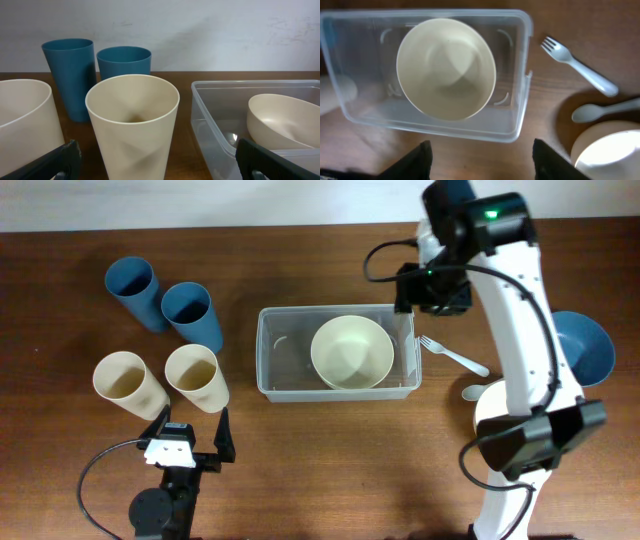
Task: Pack container
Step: 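Move the right gripper to the near beige bowl and grasp its rim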
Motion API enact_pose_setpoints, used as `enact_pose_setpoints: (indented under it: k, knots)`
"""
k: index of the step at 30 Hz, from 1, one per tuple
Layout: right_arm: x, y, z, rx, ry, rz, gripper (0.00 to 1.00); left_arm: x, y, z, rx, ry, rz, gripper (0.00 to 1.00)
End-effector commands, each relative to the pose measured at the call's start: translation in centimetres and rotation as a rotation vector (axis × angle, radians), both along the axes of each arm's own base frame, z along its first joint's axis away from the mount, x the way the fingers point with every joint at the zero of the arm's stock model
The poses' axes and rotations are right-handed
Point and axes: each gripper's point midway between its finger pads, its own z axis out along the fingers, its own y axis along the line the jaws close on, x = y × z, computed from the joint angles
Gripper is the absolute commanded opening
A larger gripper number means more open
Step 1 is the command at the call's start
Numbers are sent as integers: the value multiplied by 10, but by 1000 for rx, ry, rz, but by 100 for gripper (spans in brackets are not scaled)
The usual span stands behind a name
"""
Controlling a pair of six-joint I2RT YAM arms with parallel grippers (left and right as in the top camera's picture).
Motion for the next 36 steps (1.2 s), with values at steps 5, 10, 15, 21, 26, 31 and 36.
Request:
enact_pose_setpoints:
  k: [5,10,15,21,26,31,36]
  knots:
    - [-26,-40,66,2,-171,-95,70,0,0,-1,18,-3,-6,100]
    - [-71,-86,84,-130,-216,-301,76,0,0,-1,18,-3,-6,100]
    - [-117,-119,64,-165,-140,-544,76,0,0,-1,18,-3,-6,100]
    - [-156,-156,-6,-224,10,-870,76,0,0,-1,18,-3,-6,100]
    - [-174,-174,-65,-246,122,-1026,76,0,0,-1,18,-3,-6,100]
    - [-190,-191,-107,-227,199,-1182,74,0,0,-1,18,-3,-6,100]
    - [-208,-209,-127,-204,252,-1318,75,0,0,-1,18,-3,-6,100]
